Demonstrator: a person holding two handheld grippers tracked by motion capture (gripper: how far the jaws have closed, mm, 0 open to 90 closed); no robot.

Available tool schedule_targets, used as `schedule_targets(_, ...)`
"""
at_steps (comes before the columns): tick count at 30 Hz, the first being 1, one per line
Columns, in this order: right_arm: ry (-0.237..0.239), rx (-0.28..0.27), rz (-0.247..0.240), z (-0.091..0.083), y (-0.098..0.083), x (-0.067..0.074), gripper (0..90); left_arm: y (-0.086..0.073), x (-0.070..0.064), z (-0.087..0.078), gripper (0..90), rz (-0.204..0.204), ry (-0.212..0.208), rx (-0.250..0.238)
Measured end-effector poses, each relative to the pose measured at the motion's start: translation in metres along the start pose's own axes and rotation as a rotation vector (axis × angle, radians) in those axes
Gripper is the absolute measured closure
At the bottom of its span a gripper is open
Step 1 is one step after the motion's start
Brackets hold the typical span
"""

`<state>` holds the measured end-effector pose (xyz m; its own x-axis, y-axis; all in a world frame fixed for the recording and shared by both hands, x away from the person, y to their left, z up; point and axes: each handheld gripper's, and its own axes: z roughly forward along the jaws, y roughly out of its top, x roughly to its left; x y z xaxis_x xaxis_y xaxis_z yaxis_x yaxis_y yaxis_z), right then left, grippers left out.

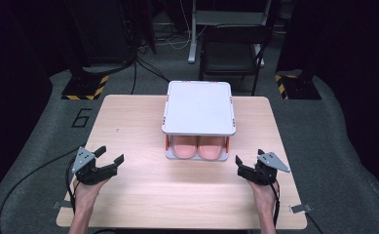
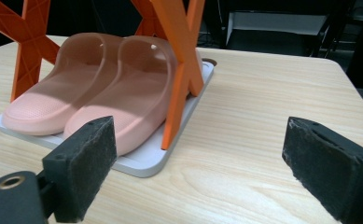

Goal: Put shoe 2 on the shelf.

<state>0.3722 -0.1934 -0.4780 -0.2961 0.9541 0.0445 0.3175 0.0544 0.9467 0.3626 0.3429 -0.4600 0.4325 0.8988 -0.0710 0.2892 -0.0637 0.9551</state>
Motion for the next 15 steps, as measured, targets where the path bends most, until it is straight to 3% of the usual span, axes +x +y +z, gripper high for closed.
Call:
schedule_targets(5, 0.006, -0.014, -0.012, -0.0066, -0.0021, -0.0021, 9.9, -0.0007, 0.0011, -0.0016, 18.7, -0.003, 0.005, 0.004)
schedule_targets(15, 0.002, -0.031, 0.018, -0.0098, -0.0029, -0.0061, 12.3, -0.0036, 0.0001, -0.0005, 18.7, -0.003, 0.007, 0.013)
